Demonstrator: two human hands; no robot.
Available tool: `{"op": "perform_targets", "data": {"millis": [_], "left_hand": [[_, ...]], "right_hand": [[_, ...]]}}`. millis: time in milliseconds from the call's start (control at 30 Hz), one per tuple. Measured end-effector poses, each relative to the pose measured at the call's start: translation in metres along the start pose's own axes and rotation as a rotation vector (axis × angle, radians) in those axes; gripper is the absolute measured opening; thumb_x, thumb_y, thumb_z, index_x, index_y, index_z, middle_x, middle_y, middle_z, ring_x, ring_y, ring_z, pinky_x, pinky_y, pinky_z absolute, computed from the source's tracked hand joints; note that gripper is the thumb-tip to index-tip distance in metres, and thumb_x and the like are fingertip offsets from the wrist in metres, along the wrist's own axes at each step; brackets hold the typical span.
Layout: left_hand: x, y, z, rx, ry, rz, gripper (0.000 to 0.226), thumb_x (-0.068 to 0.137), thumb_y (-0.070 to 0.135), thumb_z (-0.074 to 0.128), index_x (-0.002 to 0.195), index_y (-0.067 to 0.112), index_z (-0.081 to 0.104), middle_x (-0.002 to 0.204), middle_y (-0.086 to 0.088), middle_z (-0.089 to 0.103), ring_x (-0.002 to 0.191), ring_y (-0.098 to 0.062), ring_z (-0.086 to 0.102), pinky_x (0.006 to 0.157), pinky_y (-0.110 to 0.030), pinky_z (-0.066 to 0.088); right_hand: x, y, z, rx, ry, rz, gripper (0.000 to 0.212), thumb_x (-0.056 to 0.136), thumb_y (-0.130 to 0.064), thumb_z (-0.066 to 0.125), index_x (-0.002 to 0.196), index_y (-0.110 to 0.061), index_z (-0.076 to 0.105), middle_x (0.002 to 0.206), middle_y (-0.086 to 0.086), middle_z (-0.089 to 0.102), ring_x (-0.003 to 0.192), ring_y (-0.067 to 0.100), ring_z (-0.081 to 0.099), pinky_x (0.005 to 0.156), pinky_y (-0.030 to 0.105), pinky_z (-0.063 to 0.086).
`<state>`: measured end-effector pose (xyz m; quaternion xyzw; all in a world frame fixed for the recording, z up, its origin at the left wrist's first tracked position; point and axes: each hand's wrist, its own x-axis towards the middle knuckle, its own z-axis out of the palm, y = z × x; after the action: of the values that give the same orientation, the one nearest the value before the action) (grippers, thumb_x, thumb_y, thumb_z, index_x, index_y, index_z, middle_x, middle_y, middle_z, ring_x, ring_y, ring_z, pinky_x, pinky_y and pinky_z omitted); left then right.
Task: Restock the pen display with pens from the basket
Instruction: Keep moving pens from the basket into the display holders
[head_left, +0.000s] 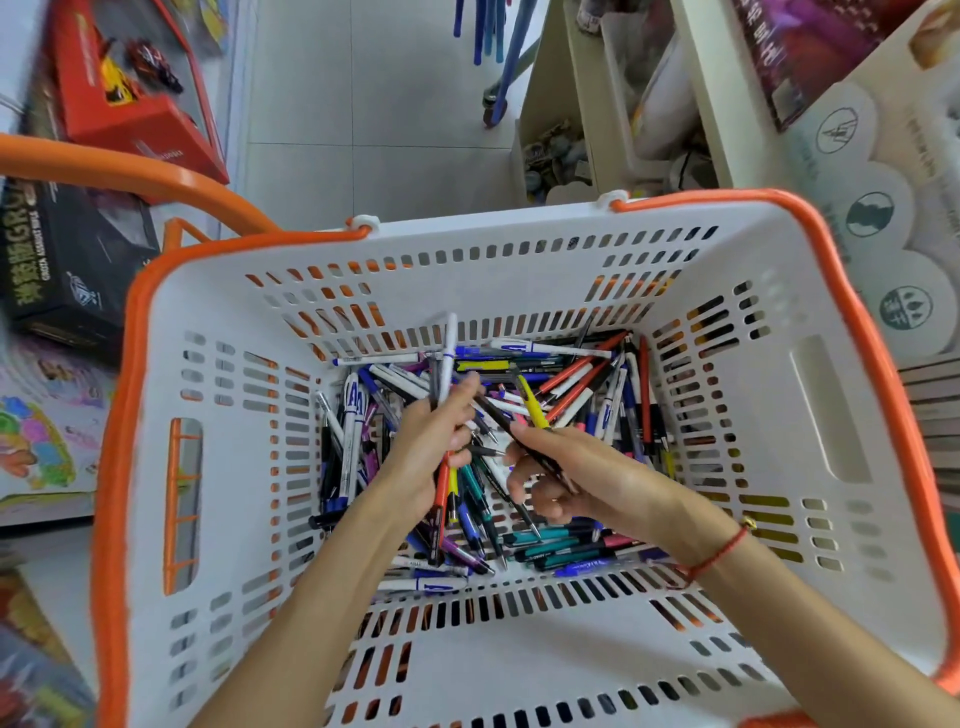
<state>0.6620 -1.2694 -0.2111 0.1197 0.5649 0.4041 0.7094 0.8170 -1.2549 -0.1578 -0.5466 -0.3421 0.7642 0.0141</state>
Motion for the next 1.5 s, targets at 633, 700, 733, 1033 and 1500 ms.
{"op": "perform_targets", "data": {"millis": [633,700,733,1033,1500], "left_hand": [[0.001,0.002,-0.008,0.144,0.036,0.062,0.038,0.102,0.035,0.044,0.077,0.009,0.057,0.063,-0.002,0.069,0.06,-0.013,0.069,0.063,-0.025,0.059],[0.004,0.003,-0.012,0.12,-0.079,-0.008,0.033,0.101,0.035,0.045,0.083,0.01,0.056,0.09,-0.01,0.075,0.082,-0.02,0.074,0.071,-0.028,0.06],[0.004,0.003,-0.013,0.112,-0.154,-0.054,0.032,0.101,0.036,0.045,0.084,0.011,0.055,0.1,-0.013,0.075,0.092,-0.022,0.073,0.076,-0.031,0.06],[-0.002,-0.017,-0.004,0.37,-0.292,-0.244,0.072,0.082,0.075,0.049,0.126,0.019,0.054,0.148,-0.005,0.046,0.142,-0.022,0.033,0.118,-0.057,0.009],[-0.032,-0.063,0.045,0.326,-0.225,-0.06,0.051,0.101,0.048,0.026,0.142,0.021,0.035,0.068,0.002,0.051,0.057,-0.001,0.055,0.057,-0.003,0.045]], "right_hand": [[-0.02,-0.026,-0.053,-0.574,-0.124,0.079,0.053,0.1,-0.053,0.026,0.075,-0.007,0.038,0.059,-0.004,0.026,0.051,0.013,0.016,0.049,0.022,0.018],[-0.021,-0.032,-0.052,-0.605,-0.229,0.162,0.04,0.105,-0.038,0.033,0.075,-0.013,0.042,0.058,-0.007,0.032,0.049,0.01,0.02,0.046,0.019,0.02],[-0.02,-0.035,-0.049,-0.657,-0.259,0.181,0.035,0.104,-0.034,0.038,0.076,-0.015,0.045,0.059,-0.006,0.035,0.049,0.009,0.024,0.046,0.017,0.023],[0.014,-0.035,-0.031,-0.665,-0.013,0.053,0.021,0.081,-0.028,0.077,0.081,-0.009,0.069,0.072,0.002,0.07,0.054,0.006,0.057,0.053,0.015,0.044],[0.039,-0.005,-0.026,-0.409,0.187,-0.293,0.041,0.104,-0.034,0.039,0.14,-0.017,0.05,0.138,0.0,0.055,0.112,0.017,0.062,0.1,0.027,0.046]]}}
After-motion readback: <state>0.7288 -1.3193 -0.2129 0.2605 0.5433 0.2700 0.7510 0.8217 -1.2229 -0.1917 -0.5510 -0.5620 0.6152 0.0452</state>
